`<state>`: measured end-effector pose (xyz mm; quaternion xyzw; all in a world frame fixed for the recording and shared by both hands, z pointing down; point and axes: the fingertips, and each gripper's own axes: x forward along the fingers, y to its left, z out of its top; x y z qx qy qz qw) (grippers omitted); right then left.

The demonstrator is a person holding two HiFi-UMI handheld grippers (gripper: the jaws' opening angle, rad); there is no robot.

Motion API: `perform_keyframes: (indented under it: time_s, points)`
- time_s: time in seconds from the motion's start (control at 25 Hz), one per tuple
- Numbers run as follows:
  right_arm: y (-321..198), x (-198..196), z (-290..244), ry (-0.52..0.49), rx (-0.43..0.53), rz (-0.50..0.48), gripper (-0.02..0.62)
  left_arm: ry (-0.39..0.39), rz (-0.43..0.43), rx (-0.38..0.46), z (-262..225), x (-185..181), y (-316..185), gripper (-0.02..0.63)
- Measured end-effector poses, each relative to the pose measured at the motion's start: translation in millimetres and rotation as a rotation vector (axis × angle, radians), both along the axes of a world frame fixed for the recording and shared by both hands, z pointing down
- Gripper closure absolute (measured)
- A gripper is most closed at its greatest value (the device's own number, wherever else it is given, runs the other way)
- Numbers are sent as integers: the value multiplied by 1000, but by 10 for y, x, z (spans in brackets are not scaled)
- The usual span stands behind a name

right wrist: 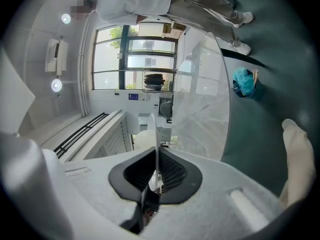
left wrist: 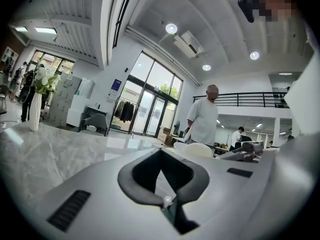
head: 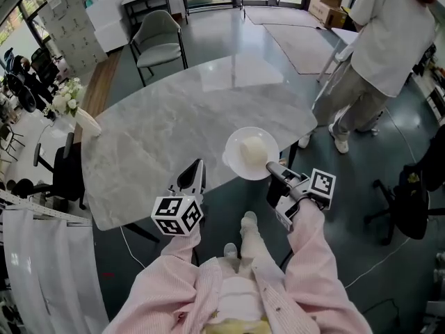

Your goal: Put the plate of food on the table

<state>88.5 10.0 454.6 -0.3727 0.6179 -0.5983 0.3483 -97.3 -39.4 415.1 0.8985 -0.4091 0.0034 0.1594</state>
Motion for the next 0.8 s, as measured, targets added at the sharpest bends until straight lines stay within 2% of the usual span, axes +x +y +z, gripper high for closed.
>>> perform_keyframes:
  time_s: [0.36, 0.8]
  points:
    - [-652, 172, 68, -1, -20, -30, 580, 7, -18, -40, 95, 196, -614, 614]
    - [-1752, 298, 326, 36, -42, -150, 580, 15, -107, -128, 392, 324, -1532, 614]
